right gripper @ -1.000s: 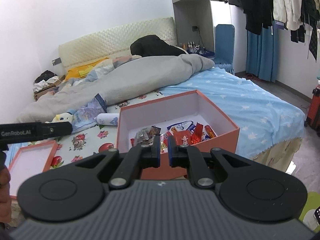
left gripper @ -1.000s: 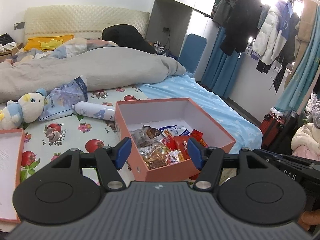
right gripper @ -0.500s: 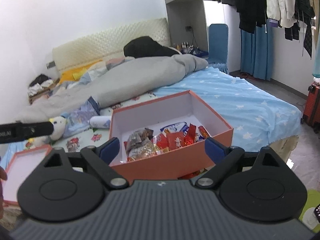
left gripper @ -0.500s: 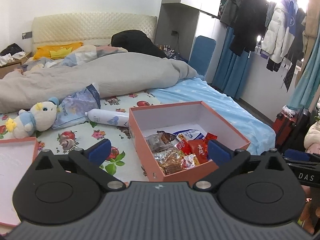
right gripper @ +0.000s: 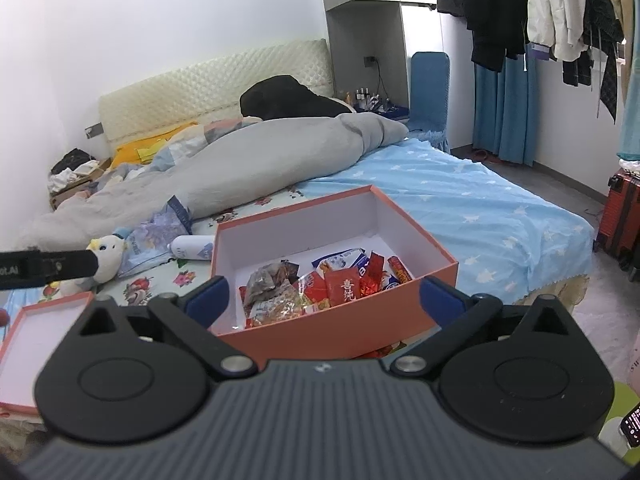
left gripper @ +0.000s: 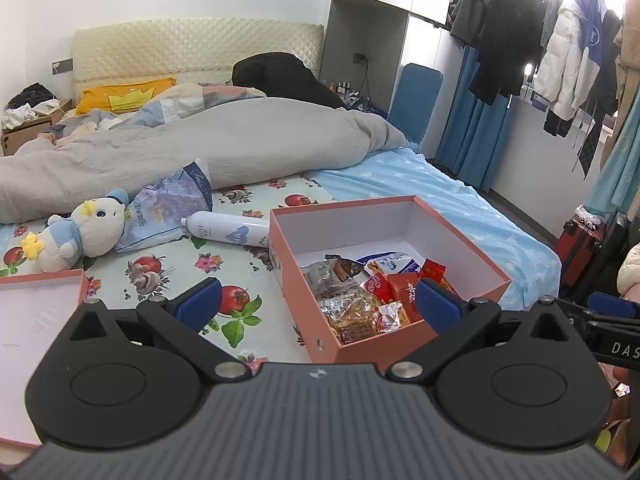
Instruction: Organize snacks
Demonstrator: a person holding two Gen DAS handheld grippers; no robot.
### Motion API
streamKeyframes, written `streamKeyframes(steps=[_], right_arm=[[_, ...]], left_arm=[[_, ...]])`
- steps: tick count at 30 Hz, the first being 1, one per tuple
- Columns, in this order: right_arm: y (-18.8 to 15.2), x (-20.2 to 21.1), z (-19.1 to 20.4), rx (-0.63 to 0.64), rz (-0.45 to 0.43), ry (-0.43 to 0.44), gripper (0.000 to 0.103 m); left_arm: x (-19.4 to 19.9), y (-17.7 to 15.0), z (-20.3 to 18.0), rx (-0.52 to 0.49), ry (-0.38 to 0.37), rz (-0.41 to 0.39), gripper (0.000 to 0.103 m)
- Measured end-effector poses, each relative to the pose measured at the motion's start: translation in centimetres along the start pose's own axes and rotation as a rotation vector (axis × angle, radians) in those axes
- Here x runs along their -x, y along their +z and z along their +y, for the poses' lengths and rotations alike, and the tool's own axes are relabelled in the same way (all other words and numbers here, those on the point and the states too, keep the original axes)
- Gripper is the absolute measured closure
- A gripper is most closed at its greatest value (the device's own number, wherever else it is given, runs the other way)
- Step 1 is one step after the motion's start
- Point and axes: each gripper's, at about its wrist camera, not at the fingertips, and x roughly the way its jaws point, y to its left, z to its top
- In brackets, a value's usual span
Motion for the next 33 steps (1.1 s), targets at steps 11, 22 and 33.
streamKeyframes(steps=[11, 22, 33], right_arm=[[0.03, -0.01, 0.09, 0.009, 0.002, -0.009, 0.000], [0.23, 0.03, 0.22, 0.001, 0.000, -0.007, 0.000], [0.29, 0.14, 0.14, 0.002, -0.003, -0.003, 0.000]], left_arm=[[-0.03, 0.04, 0.29, 0.013, 0.004, 0.009, 0.000], [-0.02, 0.02, 0.28, 0.008, 0.000, 0.000, 0.000], [0.10, 0.02, 0.24, 0.004, 0.000, 0.003, 0.000]])
